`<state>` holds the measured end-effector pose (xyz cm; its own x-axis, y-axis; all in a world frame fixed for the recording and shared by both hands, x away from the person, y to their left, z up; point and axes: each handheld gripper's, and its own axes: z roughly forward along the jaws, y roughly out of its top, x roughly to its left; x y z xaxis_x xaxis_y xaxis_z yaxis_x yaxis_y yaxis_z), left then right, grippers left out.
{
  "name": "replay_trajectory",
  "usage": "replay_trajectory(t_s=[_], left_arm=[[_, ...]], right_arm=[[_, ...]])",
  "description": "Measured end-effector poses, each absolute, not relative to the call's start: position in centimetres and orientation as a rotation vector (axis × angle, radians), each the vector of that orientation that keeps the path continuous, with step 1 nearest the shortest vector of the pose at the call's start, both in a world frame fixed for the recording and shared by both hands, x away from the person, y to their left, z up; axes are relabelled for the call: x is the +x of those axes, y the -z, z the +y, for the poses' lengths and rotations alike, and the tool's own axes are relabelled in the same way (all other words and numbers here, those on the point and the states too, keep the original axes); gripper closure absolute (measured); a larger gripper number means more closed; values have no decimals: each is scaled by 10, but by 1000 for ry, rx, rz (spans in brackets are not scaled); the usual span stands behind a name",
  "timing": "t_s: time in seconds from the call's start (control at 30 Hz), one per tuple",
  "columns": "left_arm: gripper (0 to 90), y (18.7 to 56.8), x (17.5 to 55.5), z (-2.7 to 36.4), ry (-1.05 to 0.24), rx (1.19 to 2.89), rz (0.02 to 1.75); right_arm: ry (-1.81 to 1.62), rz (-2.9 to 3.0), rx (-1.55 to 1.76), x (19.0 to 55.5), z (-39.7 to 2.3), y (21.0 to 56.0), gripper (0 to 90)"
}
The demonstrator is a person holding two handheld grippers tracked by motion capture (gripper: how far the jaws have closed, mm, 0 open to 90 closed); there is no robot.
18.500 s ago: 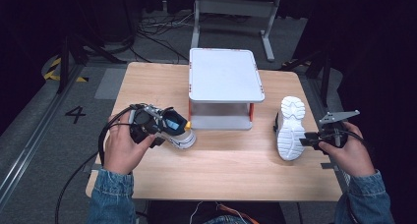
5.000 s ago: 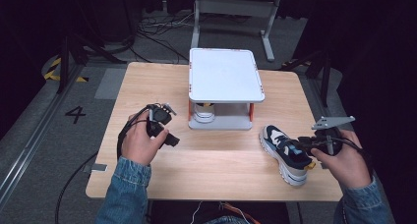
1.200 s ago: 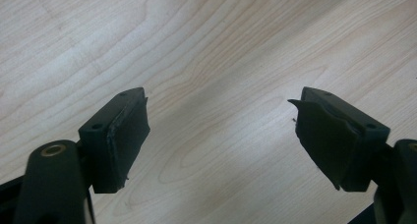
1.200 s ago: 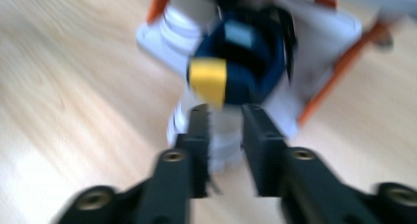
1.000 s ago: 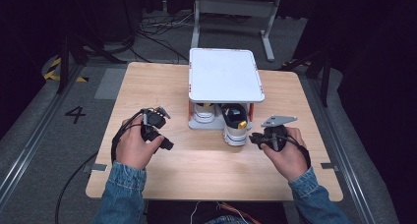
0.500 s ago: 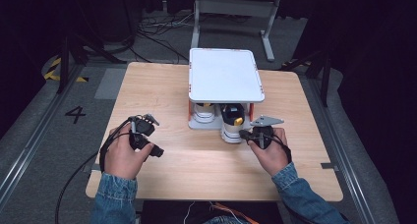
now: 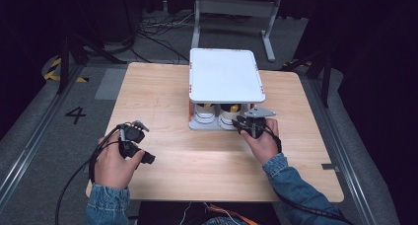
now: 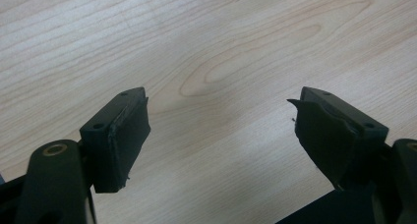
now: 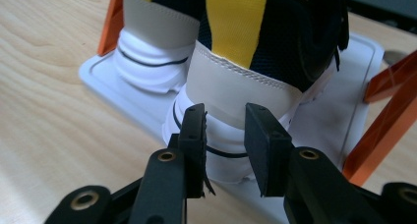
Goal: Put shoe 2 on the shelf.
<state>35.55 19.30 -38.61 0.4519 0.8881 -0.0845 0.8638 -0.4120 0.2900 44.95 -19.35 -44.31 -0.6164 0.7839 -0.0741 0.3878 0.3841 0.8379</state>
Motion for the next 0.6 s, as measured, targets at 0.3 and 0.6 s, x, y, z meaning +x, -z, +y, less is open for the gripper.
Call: replay_trajectory(t_s=[0.3,0.6], left_arm=[[213,388,355,194,-106,2413,1507],[212,386,363,186,-103,2425,1463]], right_arm=[[-1181,2220,902,464,-190,461,622],[-1175,2242,899,460,-203,453,552]])
